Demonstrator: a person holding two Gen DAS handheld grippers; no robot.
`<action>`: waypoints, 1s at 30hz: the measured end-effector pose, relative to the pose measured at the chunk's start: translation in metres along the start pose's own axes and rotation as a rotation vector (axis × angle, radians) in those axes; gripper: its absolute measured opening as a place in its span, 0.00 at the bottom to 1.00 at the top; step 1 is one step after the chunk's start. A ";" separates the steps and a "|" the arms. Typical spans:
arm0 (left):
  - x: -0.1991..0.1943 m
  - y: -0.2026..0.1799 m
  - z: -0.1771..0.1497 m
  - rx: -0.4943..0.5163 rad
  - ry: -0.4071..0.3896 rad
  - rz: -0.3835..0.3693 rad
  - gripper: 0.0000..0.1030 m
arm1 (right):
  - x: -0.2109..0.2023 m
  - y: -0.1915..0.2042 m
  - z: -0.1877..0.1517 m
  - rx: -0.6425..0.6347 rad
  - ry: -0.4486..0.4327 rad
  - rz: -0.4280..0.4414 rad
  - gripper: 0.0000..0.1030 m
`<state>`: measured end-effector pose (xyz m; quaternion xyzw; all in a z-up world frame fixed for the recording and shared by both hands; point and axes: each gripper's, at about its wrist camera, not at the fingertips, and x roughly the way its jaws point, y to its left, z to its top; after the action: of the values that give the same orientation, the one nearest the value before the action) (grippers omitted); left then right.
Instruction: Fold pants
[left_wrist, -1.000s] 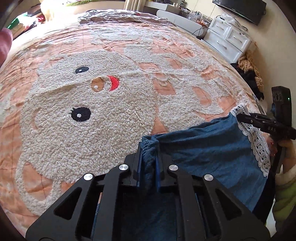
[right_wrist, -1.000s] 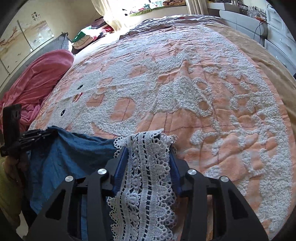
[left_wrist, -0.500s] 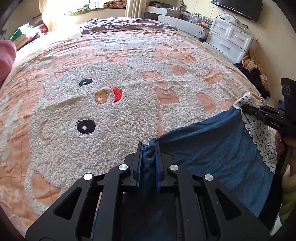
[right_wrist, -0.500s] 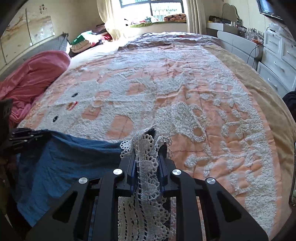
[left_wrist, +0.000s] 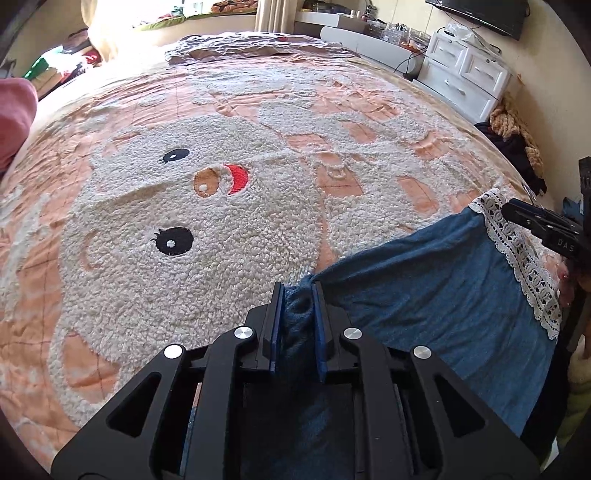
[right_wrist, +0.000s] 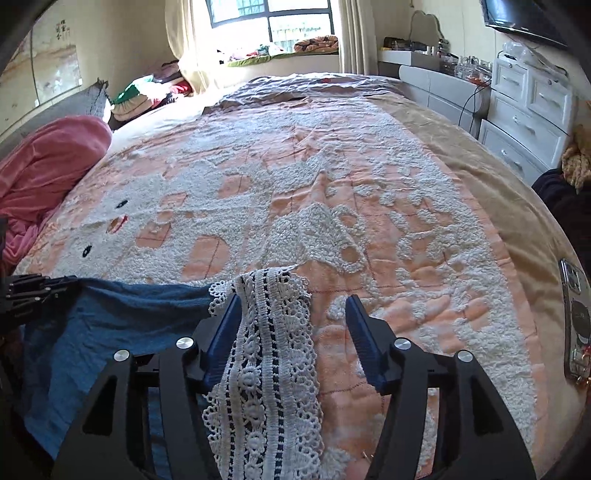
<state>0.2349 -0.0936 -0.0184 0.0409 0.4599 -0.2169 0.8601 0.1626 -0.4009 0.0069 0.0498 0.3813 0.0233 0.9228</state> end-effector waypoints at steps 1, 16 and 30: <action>-0.001 0.000 0.000 -0.001 -0.002 0.003 0.11 | -0.008 -0.003 -0.002 0.024 -0.019 0.002 0.65; -0.047 -0.015 -0.015 -0.036 -0.066 0.022 0.45 | -0.072 -0.004 -0.055 0.148 -0.083 0.041 0.79; -0.087 -0.030 -0.042 -0.048 -0.103 0.037 0.64 | -0.079 0.000 -0.082 0.179 -0.033 0.029 0.80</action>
<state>0.1484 -0.0800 0.0318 0.0176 0.4194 -0.1916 0.8872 0.0490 -0.4017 0.0049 0.1380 0.3656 0.0017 0.9205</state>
